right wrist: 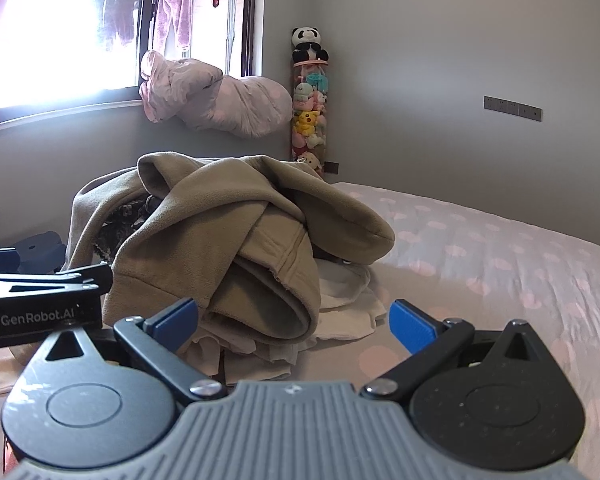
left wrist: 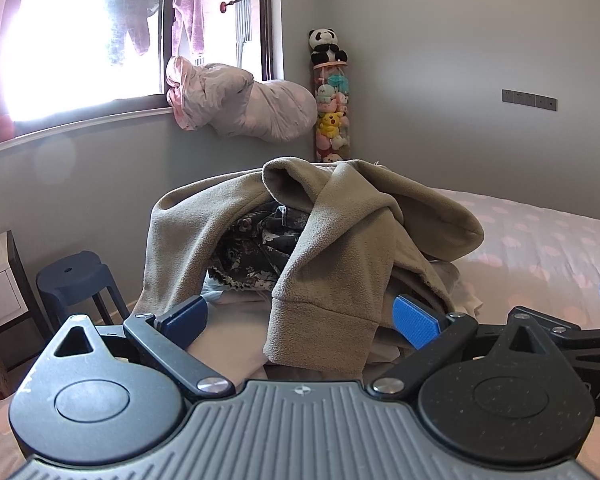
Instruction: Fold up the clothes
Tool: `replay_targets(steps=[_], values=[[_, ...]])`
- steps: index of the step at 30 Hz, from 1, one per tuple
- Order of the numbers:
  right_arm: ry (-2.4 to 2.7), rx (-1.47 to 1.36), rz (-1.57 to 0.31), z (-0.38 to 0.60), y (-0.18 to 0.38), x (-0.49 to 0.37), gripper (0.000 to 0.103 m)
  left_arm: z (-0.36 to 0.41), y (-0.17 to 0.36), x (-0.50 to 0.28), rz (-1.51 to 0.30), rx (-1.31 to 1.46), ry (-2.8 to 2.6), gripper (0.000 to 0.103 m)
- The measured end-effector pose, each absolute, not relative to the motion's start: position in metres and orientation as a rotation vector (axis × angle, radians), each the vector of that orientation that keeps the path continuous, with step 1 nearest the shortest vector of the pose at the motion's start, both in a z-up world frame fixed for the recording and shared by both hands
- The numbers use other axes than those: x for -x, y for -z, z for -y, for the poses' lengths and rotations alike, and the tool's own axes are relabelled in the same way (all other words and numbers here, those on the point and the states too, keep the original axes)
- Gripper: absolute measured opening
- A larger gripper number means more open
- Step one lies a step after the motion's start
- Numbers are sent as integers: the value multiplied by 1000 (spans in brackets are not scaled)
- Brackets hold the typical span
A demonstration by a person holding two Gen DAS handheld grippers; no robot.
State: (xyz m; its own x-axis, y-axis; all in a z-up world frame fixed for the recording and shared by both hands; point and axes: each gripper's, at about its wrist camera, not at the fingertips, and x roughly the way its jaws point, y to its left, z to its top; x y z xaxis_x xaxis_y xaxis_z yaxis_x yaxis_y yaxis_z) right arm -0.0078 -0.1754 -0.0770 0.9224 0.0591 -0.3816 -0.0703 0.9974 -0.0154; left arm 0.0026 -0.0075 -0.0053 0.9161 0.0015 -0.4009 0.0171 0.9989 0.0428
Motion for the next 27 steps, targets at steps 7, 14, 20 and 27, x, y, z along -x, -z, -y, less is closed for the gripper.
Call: replay_targets(steps=[7,14,20,27], values=[[-81,21,-395,175,78,8,102,6,7,-5,-431,-34,8,101],[-77,22,-398,175,78,8,102,6,7,-6,-436,-29,6,101],[-72,31,-396,173,78,8,102,6,7,-6,-439,-29,-2,101],[-76,30,-399,173,78,7,102,4,8,-7,-450,-28,-9,101]])
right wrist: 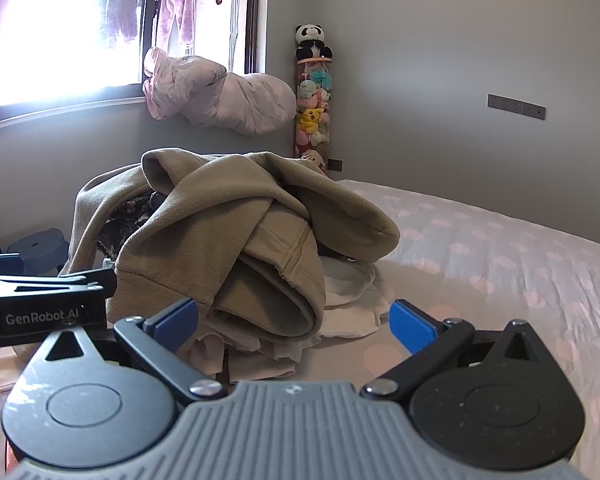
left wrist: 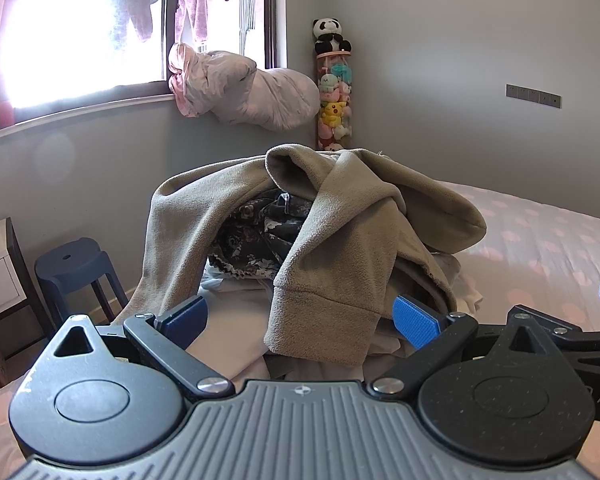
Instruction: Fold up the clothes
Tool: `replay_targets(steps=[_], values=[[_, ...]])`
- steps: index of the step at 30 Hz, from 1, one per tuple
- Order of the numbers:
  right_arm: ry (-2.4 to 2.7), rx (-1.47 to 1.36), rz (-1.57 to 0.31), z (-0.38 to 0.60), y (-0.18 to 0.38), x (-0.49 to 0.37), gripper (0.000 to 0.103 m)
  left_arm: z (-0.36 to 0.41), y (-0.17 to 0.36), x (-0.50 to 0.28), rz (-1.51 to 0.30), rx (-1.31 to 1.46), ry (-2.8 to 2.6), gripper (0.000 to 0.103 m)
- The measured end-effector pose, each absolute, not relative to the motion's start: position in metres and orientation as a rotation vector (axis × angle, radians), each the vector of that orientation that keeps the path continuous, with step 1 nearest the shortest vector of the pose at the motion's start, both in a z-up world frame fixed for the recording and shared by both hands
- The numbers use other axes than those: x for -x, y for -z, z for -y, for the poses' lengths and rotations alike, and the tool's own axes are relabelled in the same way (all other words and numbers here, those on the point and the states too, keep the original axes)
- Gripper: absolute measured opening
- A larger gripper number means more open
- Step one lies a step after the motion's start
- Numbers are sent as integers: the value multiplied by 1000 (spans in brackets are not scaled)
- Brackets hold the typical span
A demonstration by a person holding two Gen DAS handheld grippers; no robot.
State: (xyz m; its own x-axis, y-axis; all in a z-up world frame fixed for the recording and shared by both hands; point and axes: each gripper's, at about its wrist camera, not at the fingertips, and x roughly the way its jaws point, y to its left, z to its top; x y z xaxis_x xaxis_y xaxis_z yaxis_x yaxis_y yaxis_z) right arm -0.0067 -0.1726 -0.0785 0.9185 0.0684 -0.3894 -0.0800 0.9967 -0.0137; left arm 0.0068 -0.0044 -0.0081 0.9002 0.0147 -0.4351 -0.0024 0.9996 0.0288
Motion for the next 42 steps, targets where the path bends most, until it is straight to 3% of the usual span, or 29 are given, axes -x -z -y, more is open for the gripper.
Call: replay_targets(steps=[20,27,42], values=[[-197,42,-403,161,88,-34,99,-3,21,-44,-516,-87,-27,101],[-278,29,-438,147,85,-78,82,-34,14,-82,-548,-94,-66,101],[-399,-60,-492,87,62,-195,84,-93,7,-199,-587,-120,24,97]])
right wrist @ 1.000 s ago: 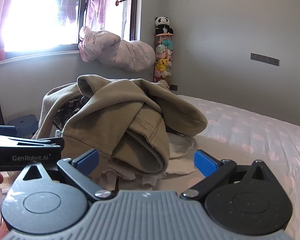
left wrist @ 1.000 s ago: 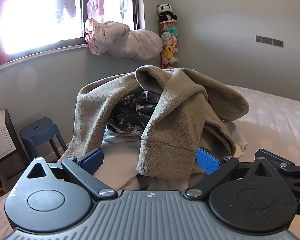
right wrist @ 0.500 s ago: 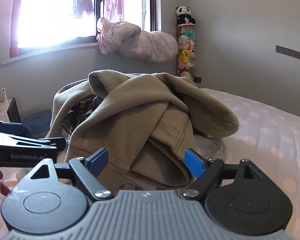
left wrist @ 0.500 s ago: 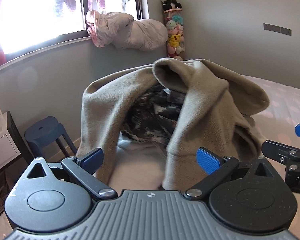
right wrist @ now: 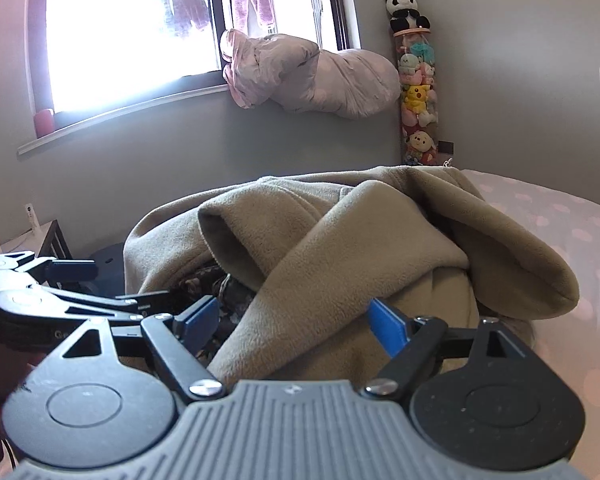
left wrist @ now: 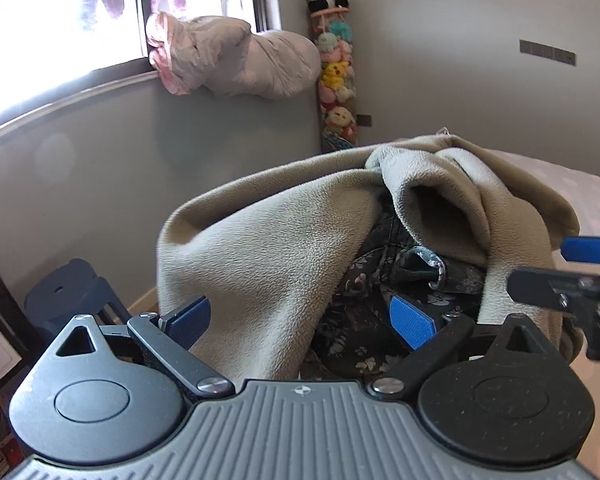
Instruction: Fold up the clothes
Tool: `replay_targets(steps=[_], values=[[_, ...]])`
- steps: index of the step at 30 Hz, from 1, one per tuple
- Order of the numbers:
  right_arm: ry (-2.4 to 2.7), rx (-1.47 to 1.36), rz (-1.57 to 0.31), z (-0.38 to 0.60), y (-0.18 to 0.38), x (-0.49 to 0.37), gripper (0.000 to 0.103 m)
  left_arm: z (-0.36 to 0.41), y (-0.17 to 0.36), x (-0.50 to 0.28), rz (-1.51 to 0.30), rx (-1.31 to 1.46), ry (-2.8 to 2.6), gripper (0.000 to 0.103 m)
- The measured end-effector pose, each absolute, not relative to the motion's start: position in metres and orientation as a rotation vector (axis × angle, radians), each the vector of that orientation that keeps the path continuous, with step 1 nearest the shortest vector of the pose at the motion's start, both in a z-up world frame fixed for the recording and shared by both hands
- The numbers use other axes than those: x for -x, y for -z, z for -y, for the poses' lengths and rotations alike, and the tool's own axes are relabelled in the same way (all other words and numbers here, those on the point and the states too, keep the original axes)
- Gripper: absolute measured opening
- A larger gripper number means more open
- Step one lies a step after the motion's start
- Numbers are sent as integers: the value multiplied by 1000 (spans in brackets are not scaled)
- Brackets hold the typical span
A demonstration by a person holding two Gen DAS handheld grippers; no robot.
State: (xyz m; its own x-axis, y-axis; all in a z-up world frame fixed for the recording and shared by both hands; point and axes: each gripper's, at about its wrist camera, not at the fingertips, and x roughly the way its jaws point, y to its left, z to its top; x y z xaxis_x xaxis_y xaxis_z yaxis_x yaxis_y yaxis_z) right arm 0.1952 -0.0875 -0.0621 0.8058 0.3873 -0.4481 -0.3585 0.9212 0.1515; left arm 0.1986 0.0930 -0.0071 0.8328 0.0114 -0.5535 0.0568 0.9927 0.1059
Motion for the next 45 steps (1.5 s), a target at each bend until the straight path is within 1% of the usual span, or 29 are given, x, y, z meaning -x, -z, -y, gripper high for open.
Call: replay_targets(steps=[2,3,4,5,6,7,8,9,11,13,15,16,23,24,25,26,27,29,30,33,36,38,39,40,41,42,45], values=[[-386,-85,-528,87,66,-208,83,-95,12,-208,-606,-118,9,91],[-386,-108,-539,89,67,-213,63,-97,14,-212,-613,-113,1,81],[-391,-130,-544,94,67,-215,50,-98,15,-215,-620,-108,-6,65],[-397,-150,-547,99,67,-216,48,-102,15,-216,-625,-87,4,60],[-406,-155,-537,105,66,-215,36,-106,15,-217,-629,-66,15,58],[-399,-144,-520,111,63,-212,28,-109,15,-218,-634,-46,25,55],[-393,-133,-503,117,60,-210,26,-111,13,-218,-638,-43,29,54],[-382,-121,-485,123,58,-207,24,-112,12,-219,-641,-41,33,50],[-316,-76,-450,140,52,-202,22,-109,7,-216,-643,-44,43,40],[-234,-46,-428,166,49,-199,21,-106,2,-212,-640,-55,49,28],[-165,-71,-442,200,50,-200,19,-100,-4,-207,-628,-77,42,23],[-131,-79,-441,216,51,-198,15,-98,-8,-205,-623,-89,35,22],[18,-16,-408,294,62,-152,12,-88,-40,-181,-600,-138,24,22],[32,-18,-400,303,66,-141,10,-86,-44,-176,-600,-144,27,22],[63,-22,-395,311,70,-130,2,-85,-47,-173,-601,-150,30,22],[114,-11,-391,320,74,-119,0,-83,-50,-170,-600,-162,31,22],[160,-2,-390,329,78,-107,0,-81,-53,-168,-599,-174,33,23],[161,-39,-443,352,88,-93,0,-78,-56,-168,-607,-199,43,28],[153,-66,-472,363,93,-87,0,-77,-57,-168,-611,-200,51,32],[124,-85,-515,380,100,-76,0,-77,-60,-170,-619,-186,62,48],[55,-103,-518,382,97,-79,6,-78,-64,-178,-629,-164,70,50],[-1,-81,-507,371,89,-88,7,-80,-64,-186,-634,-182,76,55],[-23,-61,-501,364,86,-95,14,-81,-65,-190,-636,-191,79,59],[-43,-39,-495,357,82,-102,23,-83,-65,-194,-638,-200,82,60],[-67,-21,-493,350,79,-110,29,-84,-65,-198,-640,-209,85,60],[-94,-5,-495,342,77,-119,36,-85,-65,-202,-642,-219,88,60],[-164,59,-499,316,72,-148,40,-95,-63,-219,-642,-268,69,60]])
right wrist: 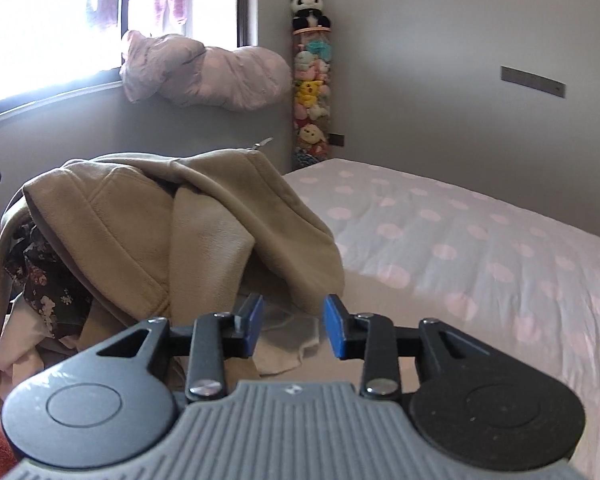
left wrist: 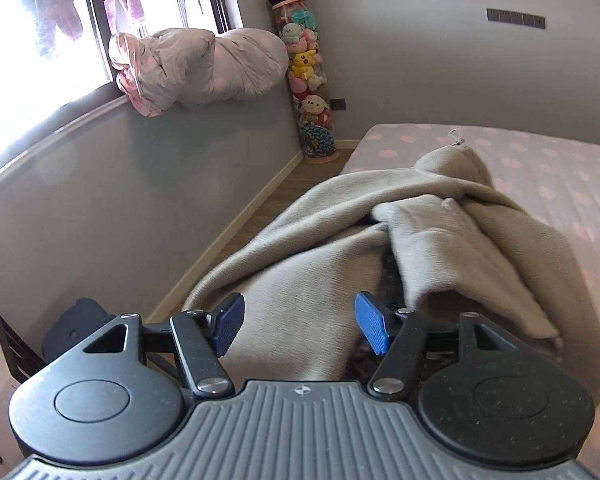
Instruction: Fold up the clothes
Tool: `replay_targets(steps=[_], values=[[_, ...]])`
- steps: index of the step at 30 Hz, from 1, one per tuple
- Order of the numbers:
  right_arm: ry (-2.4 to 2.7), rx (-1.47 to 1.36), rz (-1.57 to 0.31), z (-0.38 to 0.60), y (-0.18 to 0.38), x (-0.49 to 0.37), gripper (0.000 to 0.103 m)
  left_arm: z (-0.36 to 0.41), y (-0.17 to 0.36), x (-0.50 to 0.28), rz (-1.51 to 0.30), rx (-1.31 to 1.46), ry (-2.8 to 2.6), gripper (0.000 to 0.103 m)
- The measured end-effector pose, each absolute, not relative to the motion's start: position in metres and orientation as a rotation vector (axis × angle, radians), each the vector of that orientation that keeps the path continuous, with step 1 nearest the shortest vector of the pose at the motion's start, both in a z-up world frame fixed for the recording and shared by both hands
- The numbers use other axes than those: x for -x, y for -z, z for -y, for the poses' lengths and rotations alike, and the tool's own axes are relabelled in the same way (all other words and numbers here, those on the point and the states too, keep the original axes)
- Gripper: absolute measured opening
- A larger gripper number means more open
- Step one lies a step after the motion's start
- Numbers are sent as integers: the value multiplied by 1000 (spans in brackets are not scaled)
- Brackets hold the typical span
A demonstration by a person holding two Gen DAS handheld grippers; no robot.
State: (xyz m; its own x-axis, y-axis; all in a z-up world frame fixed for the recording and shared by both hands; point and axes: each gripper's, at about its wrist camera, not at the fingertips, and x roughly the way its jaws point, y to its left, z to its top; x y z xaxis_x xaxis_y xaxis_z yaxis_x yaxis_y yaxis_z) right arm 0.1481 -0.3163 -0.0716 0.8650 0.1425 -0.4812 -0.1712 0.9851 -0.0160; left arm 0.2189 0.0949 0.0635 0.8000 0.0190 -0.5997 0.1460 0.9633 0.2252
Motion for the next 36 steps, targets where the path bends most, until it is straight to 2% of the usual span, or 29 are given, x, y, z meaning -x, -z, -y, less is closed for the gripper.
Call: replay_targets(steps=[4,7,17,20,21,23,24,25,29,36], values=[[-228,142,-497,284,69,-193,49,-117,-57,-246,-628,-312,20,65],[-274,191,-503,262,72,-234,56,-139,-43,-270,-655,-301,12,66],[-330,305,-499,190,90,-362,59,-200,10,-322,-699,-162,56,67],[-332,338,-484,173,93,-384,58,-201,15,-329,-681,-145,85,68],[-330,343,-476,169,94,-389,55,-200,16,-331,-679,-138,93,68],[-333,341,-477,163,93,-397,39,-199,19,-335,-673,-123,110,67],[-343,338,-488,162,94,-399,22,-198,19,-337,-679,-103,121,60],[-344,340,-495,159,93,-400,17,-197,19,-339,-684,-83,132,45],[-282,382,-434,155,82,-389,9,-194,11,-339,-683,-39,141,21],[-179,310,-324,190,20,-355,8,-161,-65,-286,-559,-82,224,9]])
